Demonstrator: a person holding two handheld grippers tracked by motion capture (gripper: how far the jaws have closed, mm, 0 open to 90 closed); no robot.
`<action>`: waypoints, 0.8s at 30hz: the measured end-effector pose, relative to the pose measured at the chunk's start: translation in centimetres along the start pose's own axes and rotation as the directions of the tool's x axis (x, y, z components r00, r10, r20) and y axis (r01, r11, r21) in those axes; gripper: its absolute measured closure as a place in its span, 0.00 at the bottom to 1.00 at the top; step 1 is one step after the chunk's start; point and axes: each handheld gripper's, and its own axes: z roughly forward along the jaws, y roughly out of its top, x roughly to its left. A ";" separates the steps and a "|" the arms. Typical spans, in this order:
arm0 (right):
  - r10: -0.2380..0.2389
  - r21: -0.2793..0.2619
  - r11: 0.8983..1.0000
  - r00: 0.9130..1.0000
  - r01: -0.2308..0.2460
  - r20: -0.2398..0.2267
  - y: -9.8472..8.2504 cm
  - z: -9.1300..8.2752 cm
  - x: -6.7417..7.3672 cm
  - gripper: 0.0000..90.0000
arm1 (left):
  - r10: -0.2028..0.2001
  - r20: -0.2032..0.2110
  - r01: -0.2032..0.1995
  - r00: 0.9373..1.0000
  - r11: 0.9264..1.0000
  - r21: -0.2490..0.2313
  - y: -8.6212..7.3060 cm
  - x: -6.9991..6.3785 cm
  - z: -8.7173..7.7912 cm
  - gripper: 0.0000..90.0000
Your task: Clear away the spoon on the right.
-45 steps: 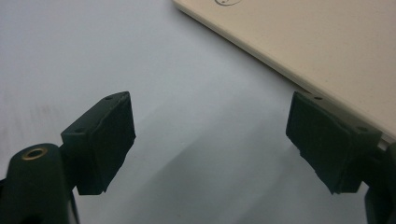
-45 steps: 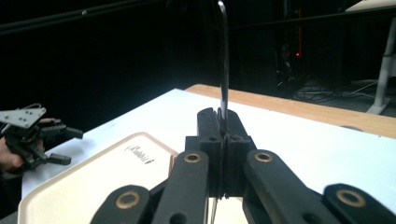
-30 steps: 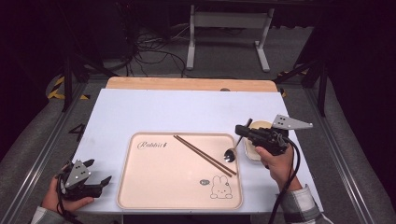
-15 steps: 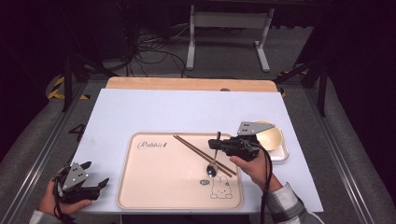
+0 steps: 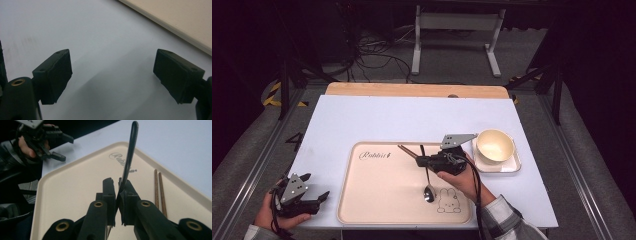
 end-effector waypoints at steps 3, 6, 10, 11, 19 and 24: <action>-0.004 0.034 0.999 1.000 0.004 0.009 -0.2 1.0 0.0 0.91 | -0.002 0.000 0.002 1.000 1.000 0.004 0.0 0.0 0.0 0.18; -0.018 0.079 0.997 1.000 0.017 0.024 -0.4 1.8 0.1 0.89 | 0.002 0.002 -0.002 1.000 1.000 0.007 0.0 0.0 0.1 0.18; -0.037 0.130 0.991 0.998 0.030 0.048 -0.7 2.4 0.1 0.86 | 0.003 0.002 -0.003 1.000 1.000 0.009 0.0 0.0 0.1 0.18; -0.033 0.136 0.990 0.998 0.025 0.051 -0.7 2.5 0.1 0.85 | 0.004 0.002 -0.004 1.000 1.000 0.009 0.0 0.0 0.1 0.18; -0.028 0.195 0.981 0.998 0.015 0.062 -1.0 3.1 -0.3 0.80 | 0.004 0.006 -0.004 1.000 1.000 0.015 0.0 0.0 0.1 0.18; -0.032 0.230 0.973 0.998 0.017 0.062 -1.0 3.9 -0.3 0.76 | 0.005 0.008 -0.005 1.000 1.000 0.018 0.0 0.0 0.2 0.18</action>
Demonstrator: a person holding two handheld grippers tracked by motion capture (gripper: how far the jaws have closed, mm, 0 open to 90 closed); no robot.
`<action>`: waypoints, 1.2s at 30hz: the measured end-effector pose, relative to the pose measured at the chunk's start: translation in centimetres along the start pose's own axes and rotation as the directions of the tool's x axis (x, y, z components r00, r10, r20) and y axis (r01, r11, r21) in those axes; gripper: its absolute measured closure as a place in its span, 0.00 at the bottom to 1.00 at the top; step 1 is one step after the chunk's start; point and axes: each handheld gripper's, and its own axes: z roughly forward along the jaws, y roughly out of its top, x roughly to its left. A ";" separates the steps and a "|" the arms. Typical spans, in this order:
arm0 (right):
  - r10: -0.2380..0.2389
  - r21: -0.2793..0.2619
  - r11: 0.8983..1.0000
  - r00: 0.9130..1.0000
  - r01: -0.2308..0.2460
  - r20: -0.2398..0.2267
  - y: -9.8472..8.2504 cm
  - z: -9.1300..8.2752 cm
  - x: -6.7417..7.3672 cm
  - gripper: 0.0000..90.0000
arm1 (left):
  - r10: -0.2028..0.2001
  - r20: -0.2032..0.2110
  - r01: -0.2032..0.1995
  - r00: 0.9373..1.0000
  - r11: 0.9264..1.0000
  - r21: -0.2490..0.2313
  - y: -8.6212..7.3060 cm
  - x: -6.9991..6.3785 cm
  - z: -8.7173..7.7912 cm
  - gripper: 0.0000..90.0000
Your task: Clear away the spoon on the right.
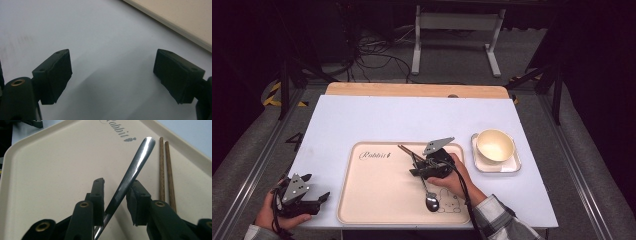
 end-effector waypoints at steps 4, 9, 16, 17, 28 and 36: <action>-0.016 0.019 1.000 1.000 0.015 0.014 0.2 0.6 0.3 0.73 | 0.001 -0.001 -0.001 1.000 1.000 0.002 0.0 0.0 0.0 0.18; -0.016 0.016 1.000 1.000 0.016 0.026 0.3 0.7 0.4 0.73 | 0.002 0.003 -0.002 1.000 1.000 0.002 0.0 0.0 0.0 0.18; -0.036 -0.012 0.999 0.997 0.036 0.063 0.5 0.0 0.1 0.85 | 0.004 0.002 -0.004 1.000 1.000 0.003 0.0 0.0 -0.1 0.18; -0.053 -0.017 0.998 0.996 0.054 0.067 0.7 -0.2 -0.1 0.91 | 0.004 0.001 -0.004 1.000 1.000 0.001 0.0 0.0 -0.1 0.18; -0.101 0.058 0.994 0.988 0.094 0.119 3.3 2.5 -2.9 0.96 | -0.001 0.006 0.001 1.000 1.000 -0.015 0.0 0.0 -0.2 0.18; -0.125 0.113 0.988 0.982 0.109 0.144 4.1 4.3 -3.2 0.95 | 0.004 0.015 -0.004 1.000 1.000 -0.012 0.0 0.0 -0.2 0.17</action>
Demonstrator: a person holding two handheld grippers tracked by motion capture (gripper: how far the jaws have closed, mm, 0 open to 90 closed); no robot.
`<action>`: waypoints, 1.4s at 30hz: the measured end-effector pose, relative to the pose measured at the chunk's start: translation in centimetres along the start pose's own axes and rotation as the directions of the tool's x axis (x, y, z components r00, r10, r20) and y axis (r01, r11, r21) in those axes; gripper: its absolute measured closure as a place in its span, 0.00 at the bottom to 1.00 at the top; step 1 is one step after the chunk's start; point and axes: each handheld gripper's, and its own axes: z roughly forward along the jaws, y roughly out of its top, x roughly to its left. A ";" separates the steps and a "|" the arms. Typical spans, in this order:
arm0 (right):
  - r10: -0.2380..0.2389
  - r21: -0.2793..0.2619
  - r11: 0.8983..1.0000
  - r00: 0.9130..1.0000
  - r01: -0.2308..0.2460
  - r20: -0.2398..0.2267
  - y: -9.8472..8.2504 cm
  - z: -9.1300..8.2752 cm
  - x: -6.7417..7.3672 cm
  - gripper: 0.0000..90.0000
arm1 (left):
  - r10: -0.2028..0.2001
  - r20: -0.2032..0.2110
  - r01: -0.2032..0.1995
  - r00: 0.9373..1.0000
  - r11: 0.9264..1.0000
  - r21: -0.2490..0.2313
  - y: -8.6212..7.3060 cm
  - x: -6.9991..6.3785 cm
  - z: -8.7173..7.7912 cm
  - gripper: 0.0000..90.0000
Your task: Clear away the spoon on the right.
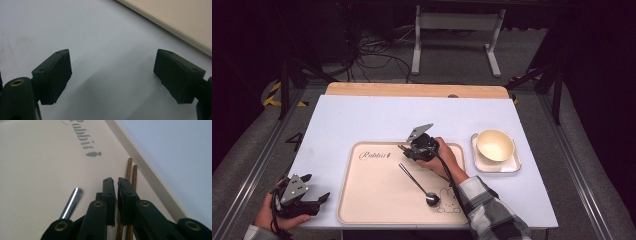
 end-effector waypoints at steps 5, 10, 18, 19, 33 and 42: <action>0.014 0.013 1.000 1.000 -0.014 0.026 0.2 0.2 -0.4 0.96 | 0.000 0.001 0.000 1.000 1.000 0.001 0.0 0.0 0.0 0.17; 0.070 0.004 0.998 0.997 -0.070 0.020 -0.4 -0.3 -0.9 0.99 | 0.000 0.000 0.000 1.000 1.000 0.001 0.0 0.0 0.0 0.17; 0.123 -0.006 0.992 0.992 -0.123 0.023 -1.6 -1.1 -1.0 1.00 | 0.003 -0.003 -0.003 1.000 1.000 0.004 0.1 -0.1 0.0 0.17; 0.123 -0.006 0.992 0.992 -0.123 0.023 -1.6 -1.1 -1.0 1.00 | 0.003 -0.004 -0.003 1.000 1.000 0.005 0.1 -0.1 0.0 0.17; 0.158 -0.001 0.987 0.983 -0.158 0.096 -4.8 -3.7 -1.5 1.00 | 0.008 0.000 -0.008 1.000 1.000 0.012 0.2 -0.2 0.1 0.17; 0.188 -0.001 0.982 0.972 -0.190 0.142 -6.7 -5.5 -2.4 0.99 | 0.010 0.000 -0.010 1.000 1.000 0.017 0.2 -0.3 0.1 0.17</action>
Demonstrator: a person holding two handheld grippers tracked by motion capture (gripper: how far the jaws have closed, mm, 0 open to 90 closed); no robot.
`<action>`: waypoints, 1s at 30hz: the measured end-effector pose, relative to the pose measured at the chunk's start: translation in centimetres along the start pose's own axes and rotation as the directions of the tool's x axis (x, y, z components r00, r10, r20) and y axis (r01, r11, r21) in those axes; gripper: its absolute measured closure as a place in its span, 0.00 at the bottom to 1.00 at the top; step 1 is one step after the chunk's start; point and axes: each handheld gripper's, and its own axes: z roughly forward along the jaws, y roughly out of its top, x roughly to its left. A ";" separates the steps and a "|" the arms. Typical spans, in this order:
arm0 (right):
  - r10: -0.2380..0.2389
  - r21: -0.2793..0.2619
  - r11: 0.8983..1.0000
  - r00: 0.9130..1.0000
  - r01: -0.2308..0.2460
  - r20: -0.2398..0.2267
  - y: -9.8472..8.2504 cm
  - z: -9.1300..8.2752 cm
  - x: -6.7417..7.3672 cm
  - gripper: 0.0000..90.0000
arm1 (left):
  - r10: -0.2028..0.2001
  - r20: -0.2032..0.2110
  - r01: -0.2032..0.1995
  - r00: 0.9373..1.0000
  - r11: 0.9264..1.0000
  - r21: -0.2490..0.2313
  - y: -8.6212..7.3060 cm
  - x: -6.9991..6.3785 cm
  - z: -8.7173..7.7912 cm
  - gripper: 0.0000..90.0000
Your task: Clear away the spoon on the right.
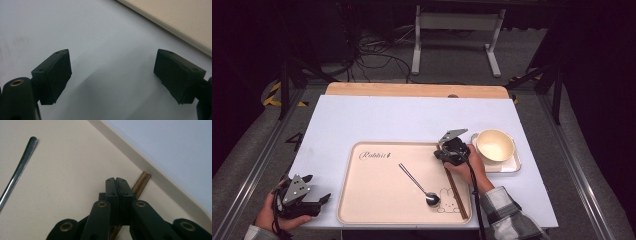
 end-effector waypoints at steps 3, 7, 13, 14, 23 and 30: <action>0.005 0.001 1.000 1.000 -0.005 0.009 -0.2 -0.2 -0.2 0.99 | 0.002 0.003 -0.002 1.000 1.000 -0.001 0.0 0.0 0.0 0.17; -0.001 0.002 1.000 1.000 0.001 0.029 -0.7 -0.6 -0.4 0.99 | 0.002 0.003 -0.002 1.000 1.000 -0.001 0.0 0.0 -0.1 0.17; 0.010 0.003 1.000 0.999 -0.011 0.042 -1.2 -1.1 -0.8 0.99 | 0.003 0.005 -0.003 1.000 1.000 -0.001 0.0 0.0 0.0 0.17; 0.012 0.003 1.000 0.999 -0.012 0.044 -1.3 -1.2 -0.8 0.99 | 0.002 0.003 -0.002 1.000 1.000 -0.001 0.0 0.0 0.0 0.17; 0.026 0.005 1.000 0.998 -0.027 0.057 -2.0 -1.9 -1.4 0.97 | 0.005 0.002 -0.005 1.000 1.000 0.000 0.0 0.0 -0.1 0.17; 0.031 0.009 0.999 0.998 -0.032 0.061 -2.3 -2.2 -1.5 0.95 | 0.006 0.004 -0.006 1.000 1.000 0.000 0.0 0.0 -0.1 0.17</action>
